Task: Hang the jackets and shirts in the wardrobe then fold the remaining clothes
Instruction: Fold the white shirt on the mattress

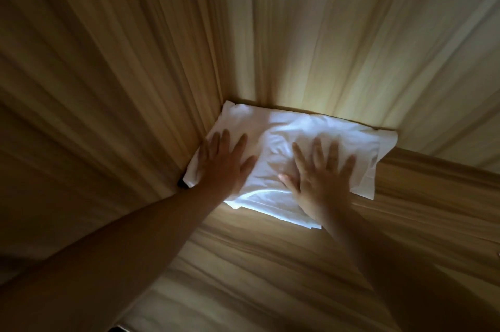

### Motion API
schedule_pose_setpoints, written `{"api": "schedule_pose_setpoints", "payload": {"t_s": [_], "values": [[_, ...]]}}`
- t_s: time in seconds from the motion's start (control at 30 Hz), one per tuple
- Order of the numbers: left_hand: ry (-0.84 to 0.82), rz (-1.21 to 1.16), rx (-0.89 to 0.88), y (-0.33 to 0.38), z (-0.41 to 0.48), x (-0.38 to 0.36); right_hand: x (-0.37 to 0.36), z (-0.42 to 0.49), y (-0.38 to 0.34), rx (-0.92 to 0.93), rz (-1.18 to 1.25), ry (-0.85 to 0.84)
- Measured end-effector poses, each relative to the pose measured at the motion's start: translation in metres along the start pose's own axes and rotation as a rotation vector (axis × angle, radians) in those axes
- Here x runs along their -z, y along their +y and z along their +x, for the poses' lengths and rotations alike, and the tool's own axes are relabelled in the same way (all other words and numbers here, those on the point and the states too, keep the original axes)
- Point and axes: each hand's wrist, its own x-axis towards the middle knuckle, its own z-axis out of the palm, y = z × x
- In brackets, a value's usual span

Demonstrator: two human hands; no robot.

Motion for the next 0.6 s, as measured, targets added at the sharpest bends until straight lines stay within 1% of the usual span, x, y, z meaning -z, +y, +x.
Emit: {"api": "schedule_pose_setpoints", "payload": {"t_s": [0.13,0.33,0.5,0.6], "values": [[0.05,-0.009,0.021,-0.006,-0.023,-0.006,-0.009,-0.024,-0.001,-0.044,0.013,-0.01],[0.099,-0.025,-0.016,-0.01,-0.015,-0.015,-0.011,-0.02,-0.003,-0.071,0.037,-0.014],[0.004,-0.002,-0.045,-0.012,-0.011,-0.009,-0.003,-0.017,-0.004,-0.093,0.046,-0.102],[-0.047,0.04,-0.094,-0.012,-0.027,-0.002,0.005,-0.021,-0.004,-0.089,0.082,-0.166]]}}
